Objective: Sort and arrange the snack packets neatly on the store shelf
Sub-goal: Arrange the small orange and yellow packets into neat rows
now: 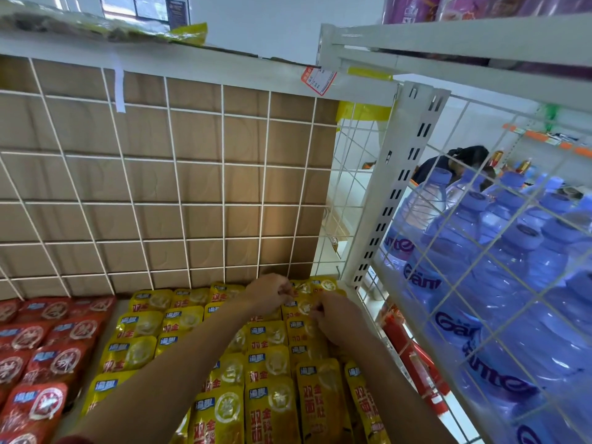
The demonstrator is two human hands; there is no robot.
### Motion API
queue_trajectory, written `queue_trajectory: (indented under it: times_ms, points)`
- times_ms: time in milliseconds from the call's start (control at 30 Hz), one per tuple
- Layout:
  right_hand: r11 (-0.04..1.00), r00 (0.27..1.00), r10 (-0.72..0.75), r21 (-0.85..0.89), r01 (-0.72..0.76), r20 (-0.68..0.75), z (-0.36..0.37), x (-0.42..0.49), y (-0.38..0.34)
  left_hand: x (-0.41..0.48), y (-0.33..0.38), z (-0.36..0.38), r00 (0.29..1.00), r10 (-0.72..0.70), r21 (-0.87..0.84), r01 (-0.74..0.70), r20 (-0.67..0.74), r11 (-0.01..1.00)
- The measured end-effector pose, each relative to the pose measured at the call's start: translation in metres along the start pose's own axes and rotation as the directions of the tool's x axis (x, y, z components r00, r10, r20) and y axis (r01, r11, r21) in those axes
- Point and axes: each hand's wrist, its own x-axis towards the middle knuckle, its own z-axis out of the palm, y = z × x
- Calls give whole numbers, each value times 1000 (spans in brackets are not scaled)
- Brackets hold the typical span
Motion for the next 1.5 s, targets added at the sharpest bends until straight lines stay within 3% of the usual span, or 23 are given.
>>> queue_trajectory:
  times_ms: [200, 333, 433, 700, 867, 1067, 1500]
  points:
    - [999, 1000, -11, 51, 12, -28, 1, -3, 2, -6, 4, -1, 999, 19, 12, -18, -32, 1000]
    - [989, 989, -9, 144, 30, -144, -4, -13, 5, -17, 12, -4, 984, 31, 61, -21, -174, 998]
    - [984, 987, -45, 164, 71, -154, -9, -26, 9, -30, 19, -7, 975, 61, 37, -54, -214, 998]
    - [969, 990, -128, 204, 137, -58, -6, -62, 15, -62, 26, 1, 977, 212, 167, -213, 24, 963]
    - [972, 992, -123, 202, 121, -3, -1, -73, 13, -67, 30, 5, 981, 169, 220, -186, 94, 957]
    - [970, 984, -174, 165, 178, -36, 1, -80, 16, -67, 37, 5, 989, 105, 206, -124, 100, 971]
    - [988, 991, -132, 73, 133, -24, 3, -80, 15, -62, 48, 2, 978, 82, 212, -123, 193, 970]
